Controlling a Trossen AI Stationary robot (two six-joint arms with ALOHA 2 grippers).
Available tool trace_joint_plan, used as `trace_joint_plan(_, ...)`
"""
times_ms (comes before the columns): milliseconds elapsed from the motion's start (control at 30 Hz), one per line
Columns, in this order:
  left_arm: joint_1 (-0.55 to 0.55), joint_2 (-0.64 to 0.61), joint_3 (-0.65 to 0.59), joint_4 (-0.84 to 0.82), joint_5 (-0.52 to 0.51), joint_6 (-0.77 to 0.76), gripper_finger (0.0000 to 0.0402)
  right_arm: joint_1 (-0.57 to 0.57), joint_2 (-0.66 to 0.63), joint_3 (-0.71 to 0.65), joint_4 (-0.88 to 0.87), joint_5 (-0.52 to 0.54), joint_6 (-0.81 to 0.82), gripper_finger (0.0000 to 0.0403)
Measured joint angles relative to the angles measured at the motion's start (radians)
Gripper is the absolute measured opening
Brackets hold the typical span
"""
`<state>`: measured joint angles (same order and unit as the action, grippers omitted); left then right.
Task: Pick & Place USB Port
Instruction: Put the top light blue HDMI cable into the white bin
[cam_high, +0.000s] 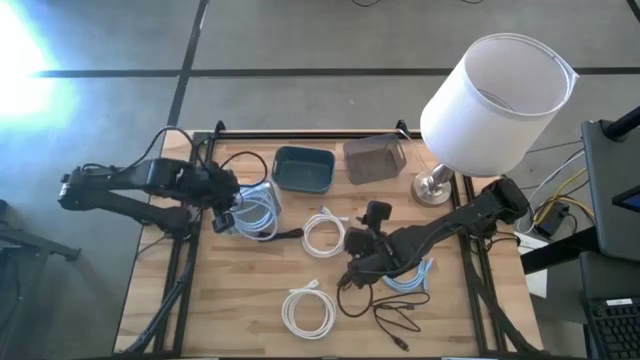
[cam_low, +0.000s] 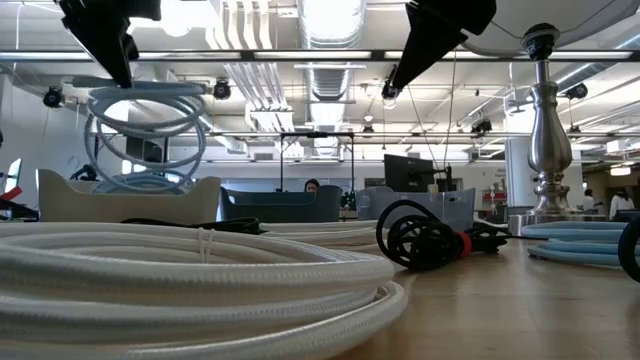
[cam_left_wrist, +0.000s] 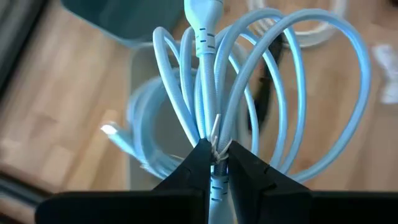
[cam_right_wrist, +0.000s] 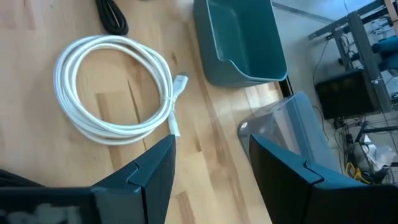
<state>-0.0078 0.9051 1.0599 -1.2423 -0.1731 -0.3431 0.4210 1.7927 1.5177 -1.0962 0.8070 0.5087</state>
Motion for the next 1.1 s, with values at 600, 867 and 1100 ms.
trace_joint_plan(600,0.006,0.081,-0.118,0.007,0.005,0.015,0.0039,0.000,0.000,-0.001,0.002,-0.003,-0.013,0.0201)
trace_joint_plan(867,0.008,0.091,-0.077,0.010,-0.160,0.051,0.0043,0.000,0.000,-0.001,0.002,-0.003,-0.014,0.0201)
trace_joint_plan(1100,0.013,0.093,-0.101,0.007,-0.216,0.061,0.0090,0.000,0.000,-0.001,0.003,-0.003,-0.014,0.0201)
